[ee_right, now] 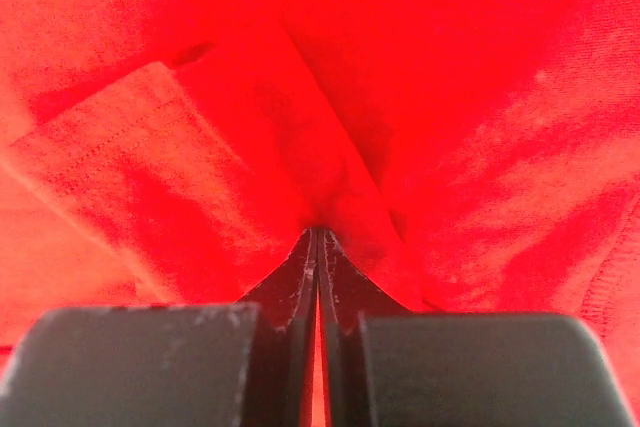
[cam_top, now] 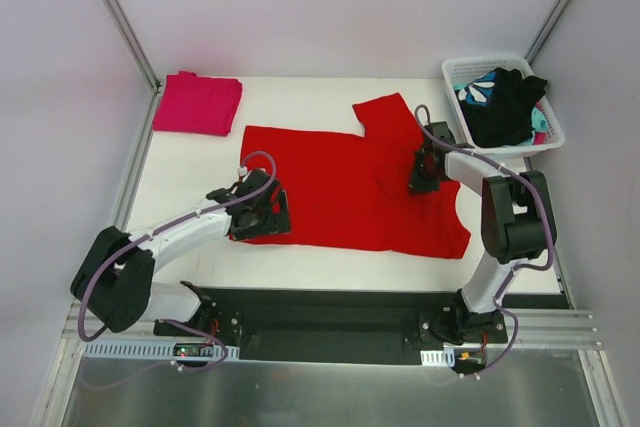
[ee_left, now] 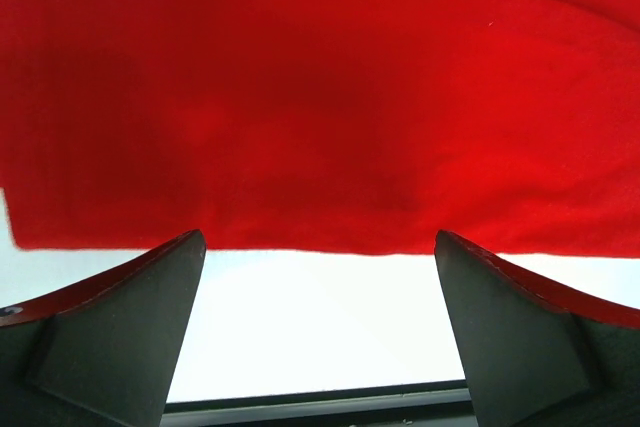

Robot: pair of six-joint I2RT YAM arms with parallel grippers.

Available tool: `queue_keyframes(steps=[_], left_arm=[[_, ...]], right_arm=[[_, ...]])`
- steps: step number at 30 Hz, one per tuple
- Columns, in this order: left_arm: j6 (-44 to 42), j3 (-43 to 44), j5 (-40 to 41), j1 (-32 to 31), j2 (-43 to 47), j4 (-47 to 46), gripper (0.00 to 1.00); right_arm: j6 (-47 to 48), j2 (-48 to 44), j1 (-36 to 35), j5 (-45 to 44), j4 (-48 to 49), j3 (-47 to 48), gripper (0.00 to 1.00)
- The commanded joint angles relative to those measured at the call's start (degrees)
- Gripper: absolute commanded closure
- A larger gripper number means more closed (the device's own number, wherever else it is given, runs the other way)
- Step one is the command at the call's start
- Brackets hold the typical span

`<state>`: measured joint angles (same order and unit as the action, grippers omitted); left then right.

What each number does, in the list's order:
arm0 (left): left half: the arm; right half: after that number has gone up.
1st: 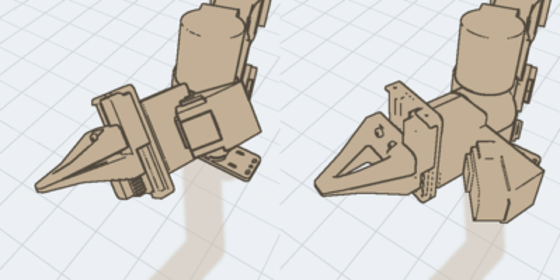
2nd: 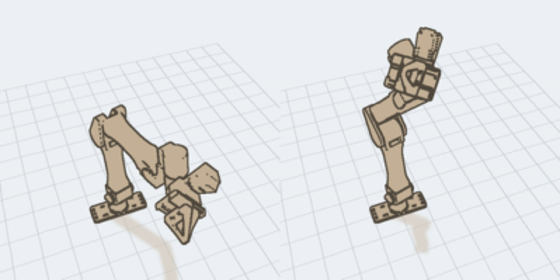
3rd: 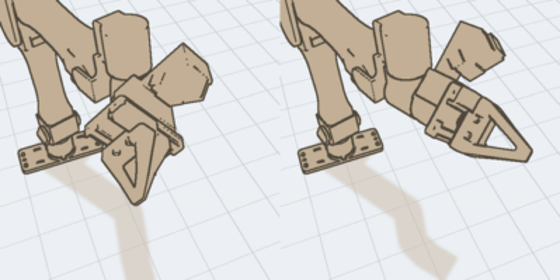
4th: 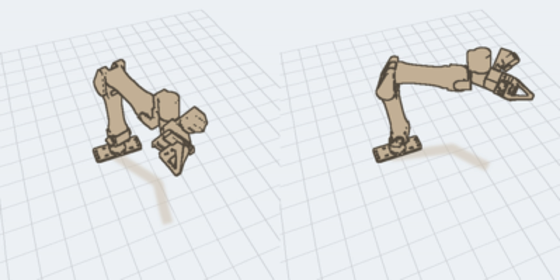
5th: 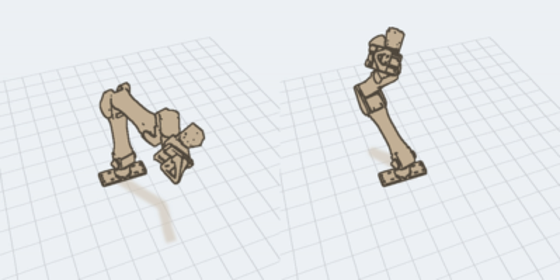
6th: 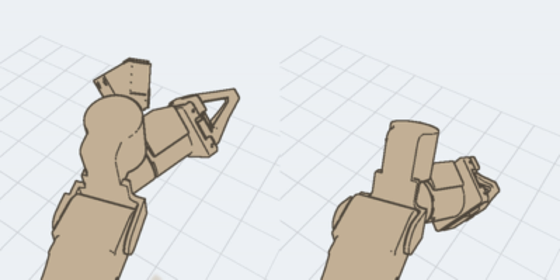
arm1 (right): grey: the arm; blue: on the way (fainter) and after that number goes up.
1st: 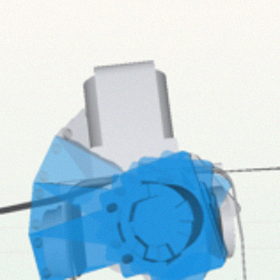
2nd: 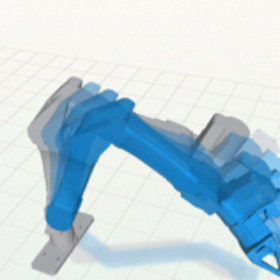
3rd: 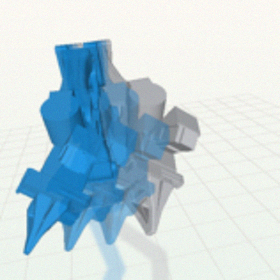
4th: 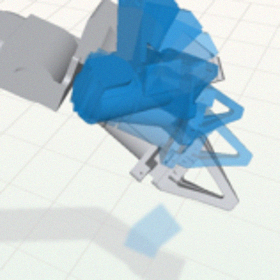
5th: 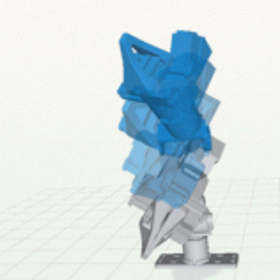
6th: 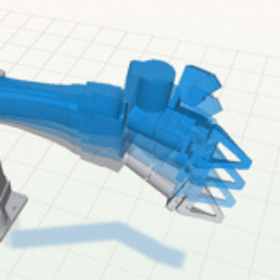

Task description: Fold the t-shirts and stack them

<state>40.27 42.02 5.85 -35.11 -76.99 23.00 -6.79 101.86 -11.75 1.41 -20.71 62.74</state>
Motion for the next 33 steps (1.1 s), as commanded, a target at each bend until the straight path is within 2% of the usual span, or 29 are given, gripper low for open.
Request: queue_keyframes(steps=[1, 9, 13, 16, 17, 19, 23, 24, 26, 27, 33], left_arm=[[0.1, -2.2, -0.2, 1.3, 5.3, 1.4, 0.01], [1.1, -5.2, 2.9, 2.1, 11.9, 3.2, 0.02], [1.9, -5.4, 4.4, 2.2, 11.3, 2.9, 0.02], [1.6, -5.8, 4.7, 2.6, 9.1, -1.1, 0.05], [1.2, -5.7, 4.4, 2.8, 7.8, -2.2, 0.11], [1.0, -5.2, 4.3, 3.3, 6.3, -5.7, 0.17], [1.7, -4.5, 3.6, 4.3, 1.2, -9.5, 0.49], [1.7, -4.2, 3.6, 4.4, 0.4, -9.8, 0.62], [2.0, -4.1, 3.8, 4.6, -1.6, -10.3, 0.76], [2.1, -4.1, 4.2, 4.7, -2.0, -10.2, 1.00], [5.3, -8.7, 3.6, 6.4, -5.5, -10.2, 1.00]], right_arm=[[-0.5, 0.3, 1.3, -0.8, -1.2, 2.2, 0.99], [-0.2, 0.8, 1.8, -2.3, -2.3, 2.8, 0.99], [-0.3, 1.0, 1.7, -1.9, -1.7, 2.6, 0.99], [-0.8, 0.7, 1.7, -1.9, -1.2, 2.3, 0.99], [-0.8, 0.6, 1.7, -1.9, -1.0, 2.4, 0.99], [-0.8, 0.7, 1.7, -2.0, -0.9, 2.4, 0.99], [-0.9, 1.0, 1.7, 0.1, -0.7, 2.6, 0.99], [-0.8, 1.1, 1.8, -0.1, -0.8, 2.6, 0.99], [-0.8, 1.4, 1.9, 0.1, -0.8, 2.7, 0.99], [-0.8, 1.4, 2.0, 0.0, -0.8, 2.7, 0.99], [-0.5, 1.2, 2.5, -0.1, -1.3, 2.4, 0.99]])
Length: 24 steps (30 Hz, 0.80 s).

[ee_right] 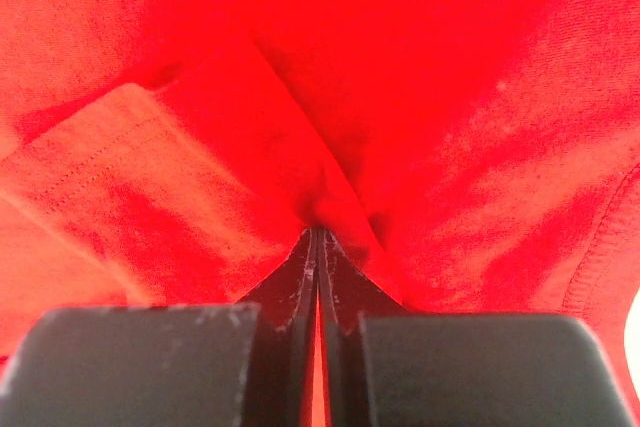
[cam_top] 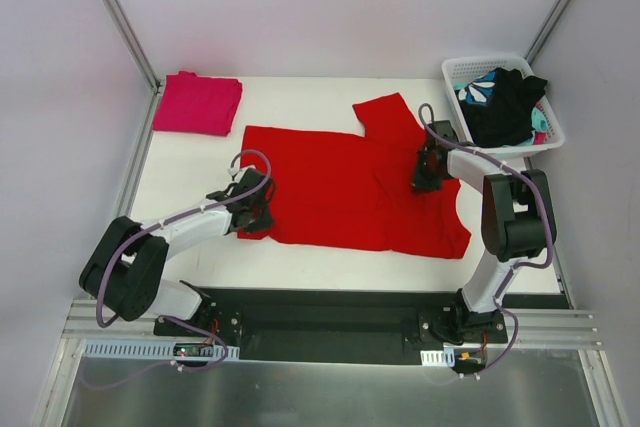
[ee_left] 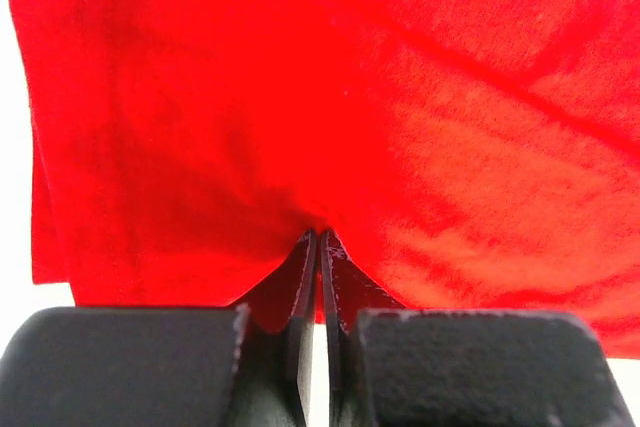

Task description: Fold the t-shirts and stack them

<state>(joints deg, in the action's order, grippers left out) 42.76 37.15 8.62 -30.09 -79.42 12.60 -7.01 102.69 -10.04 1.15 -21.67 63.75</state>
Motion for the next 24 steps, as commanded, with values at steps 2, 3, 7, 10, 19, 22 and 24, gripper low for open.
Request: queue_keyframes(steps=[2, 3, 7, 10, 19, 22, 24], left_arm=[[4.8, -6.7, -0.4, 3.2, -2.9, 0.1, 1.00], [5.1, -7.4, -1.5, 3.3, -2.6, -0.3, 1.00], [8.6, -9.5, -2.9, 3.5, 0.8, 1.3, 1.00], [10.1, -10.0, -4.5, 3.5, 2.3, 3.1, 1.00], [11.1, -9.3, -3.3, 3.5, 5.1, 9.4, 1.00], [11.3, -8.8, -2.9, 3.5, 7.2, 11.6, 1.00], [11.5, -8.7, -2.0, 3.5, 8.5, 13.9, 1.00]], right_arm=[[-0.2, 0.5, 1.1, -0.1, -0.6, 1.6, 0.99], [-0.3, 0.5, 1.2, -0.4, -0.8, 1.6, 0.99], [-0.6, 0.8, 1.7, -0.8, -1.4, 1.9, 0.99], [-1.1, 1.4, 2.0, -2.7, -1.9, 2.3, 0.99], [-0.8, 1.5, 2.8, -4.0, -3.9, 2.8, 0.99], [-1.1, 1.5, 3.1, -4.5, -4.6, 2.7, 0.99], [-1.2, 1.5, 3.2, -4.8, -5.1, 2.8, 0.99]])
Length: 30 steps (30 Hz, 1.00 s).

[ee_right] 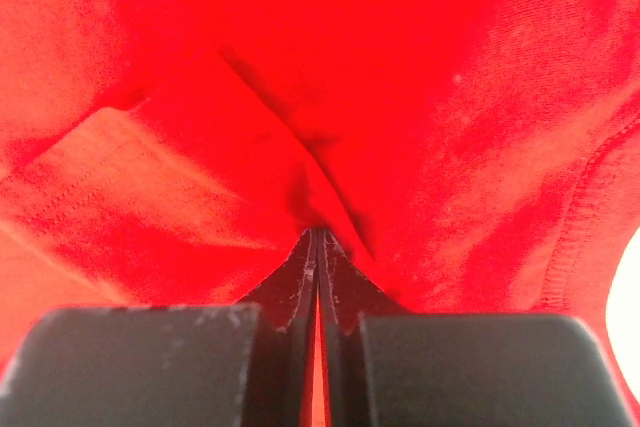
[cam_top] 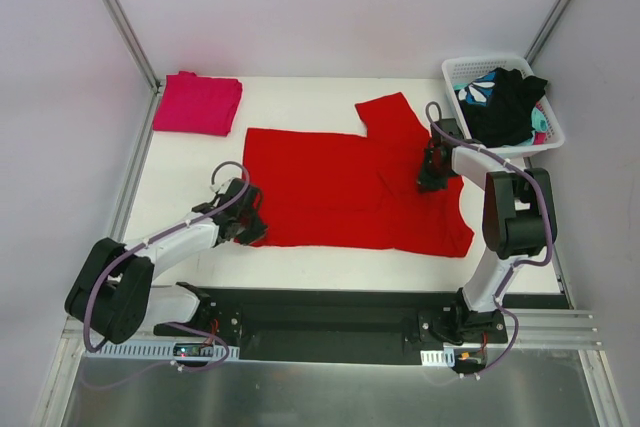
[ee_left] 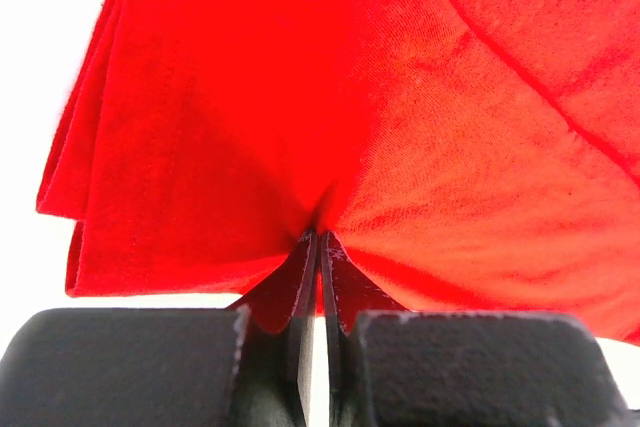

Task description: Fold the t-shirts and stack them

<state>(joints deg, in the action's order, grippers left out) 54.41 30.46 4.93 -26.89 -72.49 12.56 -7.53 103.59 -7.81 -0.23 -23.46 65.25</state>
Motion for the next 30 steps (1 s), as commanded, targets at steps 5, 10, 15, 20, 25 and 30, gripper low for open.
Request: queue_keyframes(steps=[5, 10, 15, 20, 25, 30], left_arm=[[0.5, -3.1, 3.2, 0.4, 6.0, 17.5, 1.00], [0.6, -3.6, 3.7, 0.4, 7.2, 18.4, 1.00], [0.1, -0.7, 4.0, 0.4, 4.1, 18.3, 1.00], [-0.4, 2.0, 3.9, 0.3, 2.3, 17.9, 1.00], [-0.9, 3.3, 3.9, 0.2, 1.7, 17.8, 1.00], [-1.2, 3.7, 3.2, -0.3, 0.9, 16.9, 1.00]], right_arm=[[-0.8, 0.6, 1.2, -4.5, -4.4, 1.4, 0.99], [-0.7, 0.5, 1.3, -3.1, -4.3, 1.3, 0.99], [-0.5, 0.4, 1.0, 2.9, -5.6, 2.7, 0.99], [0.1, -6.1, -2.3, 6.4, -9.3, 3.8, 0.99], [-2.8, -15.7, -7.0, 6.4, -12.7, 0.8, 0.99], [-7.5, -27.1, -13.0, 4.5, -11.7, -12.7, 0.99]])
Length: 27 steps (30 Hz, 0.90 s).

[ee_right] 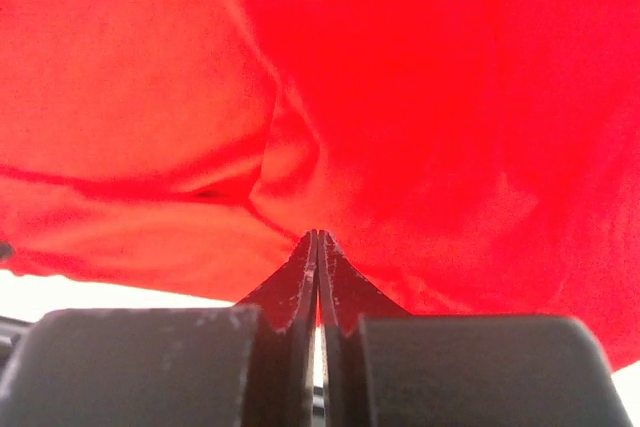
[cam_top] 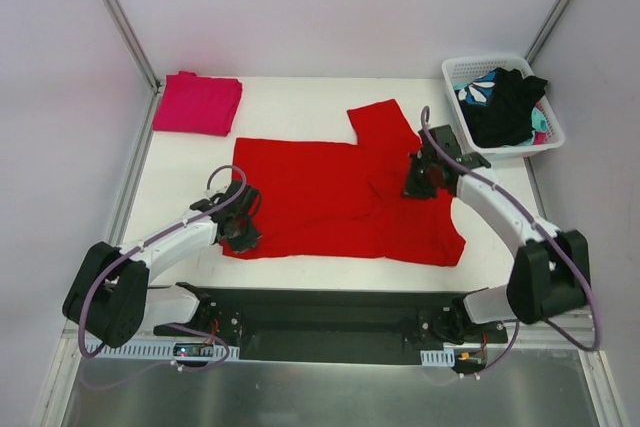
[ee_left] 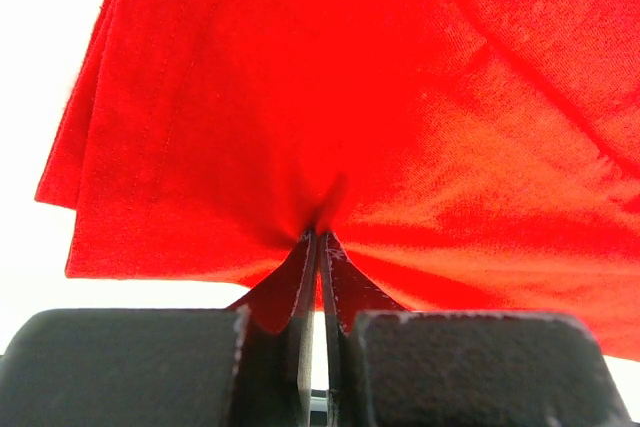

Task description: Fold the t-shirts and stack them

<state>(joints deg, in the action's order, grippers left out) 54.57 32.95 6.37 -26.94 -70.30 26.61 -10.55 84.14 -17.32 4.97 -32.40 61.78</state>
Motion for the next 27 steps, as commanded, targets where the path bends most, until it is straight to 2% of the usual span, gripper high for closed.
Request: queue_keyframes(steps=[1, 6, 10, 20, 27], left_arm=[[-1.2, 1.4, 1.7, -0.3, -1.5, 2.7, 1.00], [-1.7, 1.6, 1.4, -0.4, -1.2, 2.6, 1.00], [-1.8, 1.8, 1.2, -0.5, -1.1, 2.5, 1.00], [-1.8, 1.7, 1.0, -0.7, -0.2, 2.6, 1.00], [-1.8, 1.0, 1.1, -0.7, 0.6, 2.6, 1.00]], right_arm=[[-6.0, -9.0, -3.9, -0.8, -2.4, -11.2, 0.99], [-7.6, -16.9, -6.1, -2.9, -1.4, -21.9, 0.99], [-7.6, -18.1, -6.8, -4.6, -1.6, -24.4, 0.99], [-12.1, -9.1, -9.8, -16.7, -2.9, -25.1, 0.99], [-17.1, -9.0, -10.2, -23.9, -7.8, -25.7, 0.99]])
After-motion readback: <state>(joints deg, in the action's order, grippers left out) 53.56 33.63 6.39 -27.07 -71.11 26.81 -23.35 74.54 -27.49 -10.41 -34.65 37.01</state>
